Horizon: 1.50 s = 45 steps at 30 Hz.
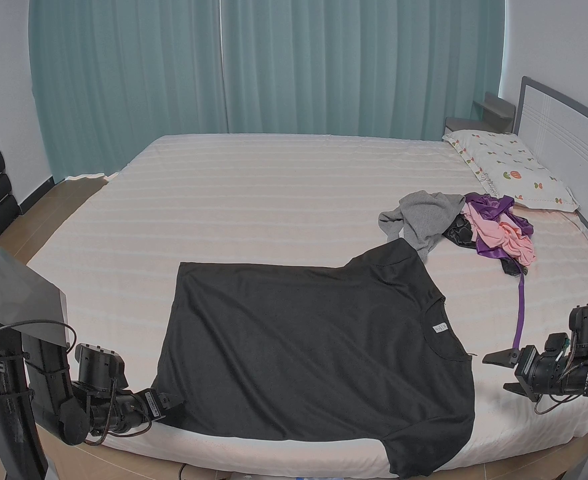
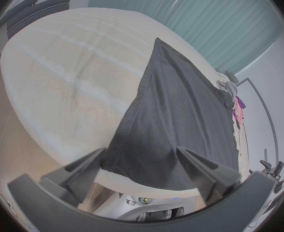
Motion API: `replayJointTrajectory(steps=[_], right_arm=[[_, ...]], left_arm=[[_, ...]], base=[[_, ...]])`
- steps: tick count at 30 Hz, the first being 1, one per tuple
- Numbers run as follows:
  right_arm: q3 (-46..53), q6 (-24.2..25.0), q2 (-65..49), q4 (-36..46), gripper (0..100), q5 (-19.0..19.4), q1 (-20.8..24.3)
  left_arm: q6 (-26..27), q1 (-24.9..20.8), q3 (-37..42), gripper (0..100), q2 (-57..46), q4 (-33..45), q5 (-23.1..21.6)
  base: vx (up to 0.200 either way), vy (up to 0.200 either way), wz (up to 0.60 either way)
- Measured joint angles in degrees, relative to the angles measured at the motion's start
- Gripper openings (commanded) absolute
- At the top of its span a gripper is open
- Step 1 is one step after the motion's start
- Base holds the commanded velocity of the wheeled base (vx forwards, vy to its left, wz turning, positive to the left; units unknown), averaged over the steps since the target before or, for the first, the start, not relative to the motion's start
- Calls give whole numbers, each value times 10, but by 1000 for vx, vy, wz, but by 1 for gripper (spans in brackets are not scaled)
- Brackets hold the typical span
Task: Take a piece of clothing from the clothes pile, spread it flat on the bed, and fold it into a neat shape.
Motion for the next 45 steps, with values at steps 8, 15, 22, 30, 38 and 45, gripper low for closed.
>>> replayJointTrajectory(steps=[8,15,22,30,38,45], right_arm=[[4,-5,5,2,100,0,0],[5,-16,34,0,100,-8,10],[0,-17,74,-10,100,-27,19],[13,-2,145,-111,100,-59,47],[26,44,230,-240,100,-80,79],[30,75,283,-299,100,-92,107]], left_arm=[[-5,9,9,0,0,0,22],[-10,12,25,0,-10,-3,27],[-25,12,29,0,-20,-4,27],[-80,12,30,0,-21,-4,23],[-108,10,27,0,-23,-5,16],[-115,9,26,0,-24,-5,14]], base=[[0,0,0],[0,0,0],[0,0,0],[0,0,0],[0,0,0],[0,0,0]])
